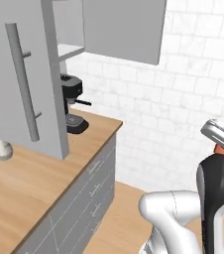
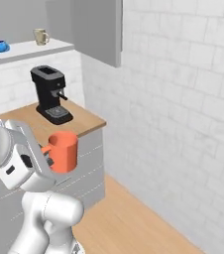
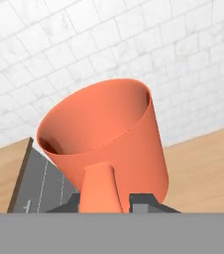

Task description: Gather all objects into one cabinet and sort the glasses and bowls to opposite sides.

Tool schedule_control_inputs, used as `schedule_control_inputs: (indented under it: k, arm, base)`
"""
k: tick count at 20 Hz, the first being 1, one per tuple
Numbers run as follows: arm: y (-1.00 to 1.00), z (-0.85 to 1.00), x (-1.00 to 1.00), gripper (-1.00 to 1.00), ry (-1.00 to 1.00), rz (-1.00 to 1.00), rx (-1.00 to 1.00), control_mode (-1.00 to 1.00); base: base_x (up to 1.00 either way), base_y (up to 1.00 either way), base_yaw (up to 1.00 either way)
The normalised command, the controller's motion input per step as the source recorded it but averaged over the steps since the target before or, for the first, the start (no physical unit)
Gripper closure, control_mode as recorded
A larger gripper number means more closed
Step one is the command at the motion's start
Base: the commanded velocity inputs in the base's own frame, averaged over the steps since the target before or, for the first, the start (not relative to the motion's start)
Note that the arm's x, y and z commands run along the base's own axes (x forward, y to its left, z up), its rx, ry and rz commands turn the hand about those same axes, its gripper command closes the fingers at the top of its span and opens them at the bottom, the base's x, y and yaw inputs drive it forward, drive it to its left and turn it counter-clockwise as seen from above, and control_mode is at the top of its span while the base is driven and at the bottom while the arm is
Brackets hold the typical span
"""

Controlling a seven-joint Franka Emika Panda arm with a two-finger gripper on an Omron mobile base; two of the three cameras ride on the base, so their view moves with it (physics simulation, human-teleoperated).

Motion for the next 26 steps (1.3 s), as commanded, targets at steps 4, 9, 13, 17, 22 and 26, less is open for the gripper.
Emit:
schedule_control_inputs:
  k: [4, 9, 13, 17, 22, 26]
  arm:
    - [0.0, 0.0, 0.0, 1.0, 0.0, 0.0, 0.0, 1.0]
    - [0.0, 0.0, 0.0, 1.0, 0.0, 0.0, 0.0, 1.0]
    - [0.0, 0.0, 0.0, 1.0, 0.0, 0.0, 0.0, 1.0]
    - [0.0, 0.0, 0.0, 1.0, 0.0, 0.0, 0.0, 1.0]
    - [0.0, 0.0, 0.0, 1.0, 0.0, 0.0, 0.0, 1.0]
    - [0.0, 0.0, 0.0, 1.0, 0.0, 0.0, 0.0, 1.0]
  base:
    - [0.32, -0.01, 0.4]
    - [0.26, -0.04, 0.45]
    - [0.23, -0.42, 0.43]
    - [0.23, -0.62, 0.41]
    - [0.15, -0.54, 0.44]
    - [0.01, -0.06, 0.58]
